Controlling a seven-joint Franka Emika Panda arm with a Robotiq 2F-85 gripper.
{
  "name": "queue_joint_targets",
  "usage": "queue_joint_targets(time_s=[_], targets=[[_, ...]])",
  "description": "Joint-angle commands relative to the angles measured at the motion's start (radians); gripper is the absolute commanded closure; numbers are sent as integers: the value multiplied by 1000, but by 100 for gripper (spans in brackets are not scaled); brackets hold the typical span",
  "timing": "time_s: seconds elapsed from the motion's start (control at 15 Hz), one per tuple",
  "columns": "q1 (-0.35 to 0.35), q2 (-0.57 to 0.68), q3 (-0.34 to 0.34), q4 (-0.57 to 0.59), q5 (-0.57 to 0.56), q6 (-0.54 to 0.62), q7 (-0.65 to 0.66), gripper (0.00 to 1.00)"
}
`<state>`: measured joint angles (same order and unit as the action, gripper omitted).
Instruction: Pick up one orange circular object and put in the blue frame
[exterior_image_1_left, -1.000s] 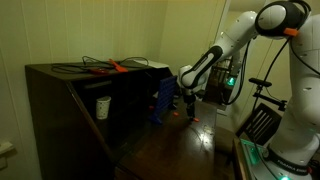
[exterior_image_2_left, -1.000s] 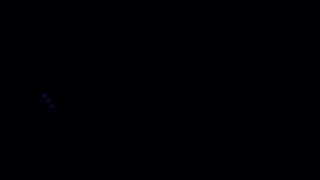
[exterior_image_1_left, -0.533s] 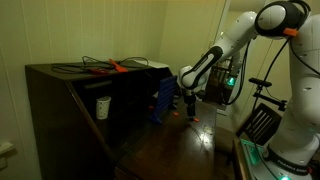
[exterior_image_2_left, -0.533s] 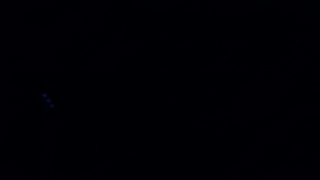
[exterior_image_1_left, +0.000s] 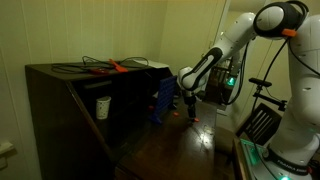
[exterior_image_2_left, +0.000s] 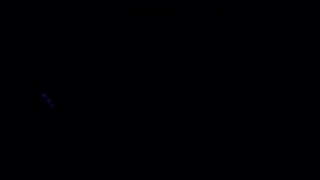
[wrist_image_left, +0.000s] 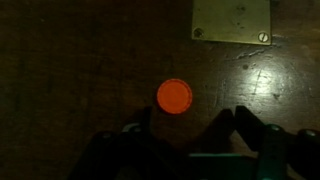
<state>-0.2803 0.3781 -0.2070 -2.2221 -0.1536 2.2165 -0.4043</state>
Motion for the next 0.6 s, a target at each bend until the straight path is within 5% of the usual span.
queue_joint_targets(time_s=[0.0,0.53], targets=[[-10,-1,4,-7,-33,-6,-23,17],[-6,-1,2,-9,-81,-45,-47,10]])
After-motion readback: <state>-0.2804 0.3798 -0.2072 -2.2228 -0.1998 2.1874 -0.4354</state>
